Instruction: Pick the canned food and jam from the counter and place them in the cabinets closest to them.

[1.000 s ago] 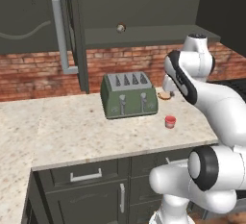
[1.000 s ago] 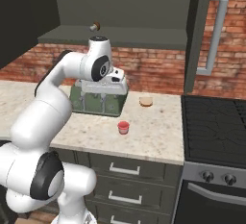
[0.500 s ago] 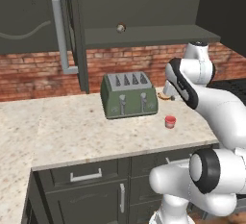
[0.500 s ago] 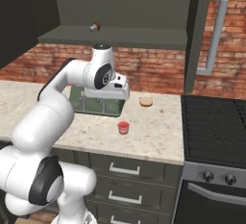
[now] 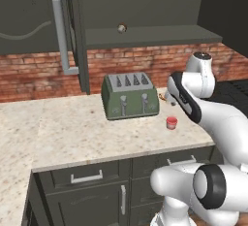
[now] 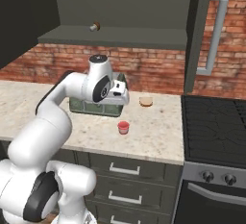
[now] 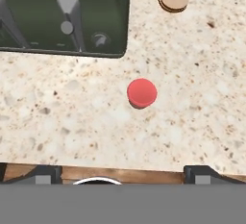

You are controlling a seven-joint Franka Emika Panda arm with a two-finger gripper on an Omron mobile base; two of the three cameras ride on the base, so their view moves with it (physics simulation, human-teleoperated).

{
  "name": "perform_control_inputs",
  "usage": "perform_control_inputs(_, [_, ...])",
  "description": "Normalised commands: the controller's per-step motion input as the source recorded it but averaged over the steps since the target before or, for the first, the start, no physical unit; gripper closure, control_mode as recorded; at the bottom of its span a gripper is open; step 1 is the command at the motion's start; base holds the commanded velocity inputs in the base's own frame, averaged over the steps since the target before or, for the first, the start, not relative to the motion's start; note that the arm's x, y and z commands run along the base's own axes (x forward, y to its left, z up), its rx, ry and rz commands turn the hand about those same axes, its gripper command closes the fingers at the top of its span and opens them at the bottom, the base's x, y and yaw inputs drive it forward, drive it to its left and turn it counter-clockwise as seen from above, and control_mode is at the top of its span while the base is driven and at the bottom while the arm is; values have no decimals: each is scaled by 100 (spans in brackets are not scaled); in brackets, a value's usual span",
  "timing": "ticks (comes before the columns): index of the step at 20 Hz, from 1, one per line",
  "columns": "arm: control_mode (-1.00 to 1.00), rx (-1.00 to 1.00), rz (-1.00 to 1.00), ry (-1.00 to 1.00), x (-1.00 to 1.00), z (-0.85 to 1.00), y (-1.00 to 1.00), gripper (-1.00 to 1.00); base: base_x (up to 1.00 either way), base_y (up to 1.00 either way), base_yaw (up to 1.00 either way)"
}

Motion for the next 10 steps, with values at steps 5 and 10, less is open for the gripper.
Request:
perform_control_inputs(5, [-100,0,0,-3,0,-8,0,-100,0,0,0])
perform_control_inputs(10, [-100,0,0,0,0,0,0,-100,0,0,0])
